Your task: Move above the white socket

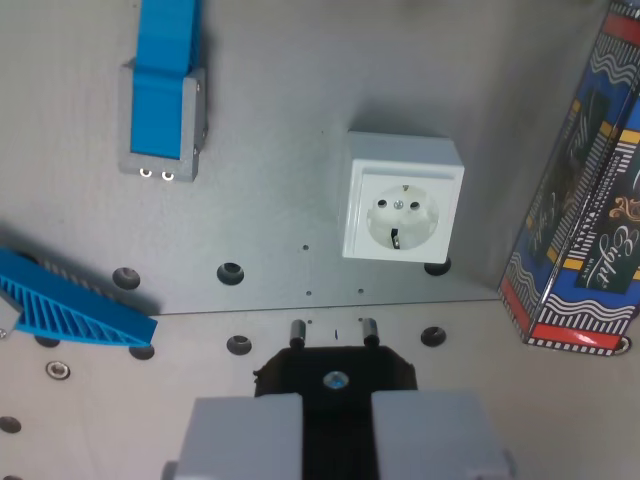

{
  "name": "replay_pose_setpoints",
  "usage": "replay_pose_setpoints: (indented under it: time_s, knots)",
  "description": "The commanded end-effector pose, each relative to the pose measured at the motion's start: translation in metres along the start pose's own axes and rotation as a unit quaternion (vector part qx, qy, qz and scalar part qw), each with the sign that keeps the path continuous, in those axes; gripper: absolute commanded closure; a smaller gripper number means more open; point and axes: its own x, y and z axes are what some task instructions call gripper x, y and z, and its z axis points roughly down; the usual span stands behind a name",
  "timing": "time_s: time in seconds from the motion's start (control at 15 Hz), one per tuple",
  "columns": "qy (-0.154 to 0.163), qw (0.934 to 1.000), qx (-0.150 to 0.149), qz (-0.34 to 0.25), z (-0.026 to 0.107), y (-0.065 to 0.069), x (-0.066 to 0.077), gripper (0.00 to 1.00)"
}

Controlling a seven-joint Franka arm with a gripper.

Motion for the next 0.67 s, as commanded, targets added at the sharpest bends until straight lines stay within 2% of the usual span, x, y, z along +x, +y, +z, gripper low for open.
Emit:
replay_pose_setpoints:
  time_s: [0.07, 0.67]
  knots:
    - [0.046, 0.9988, 0.002, 0.016, 0.015, 0.006, -0.005, 1.0]
    - [0.044, 0.9986, 0.004, 0.029, 0.058, 0.017, -0.017, 1.0]
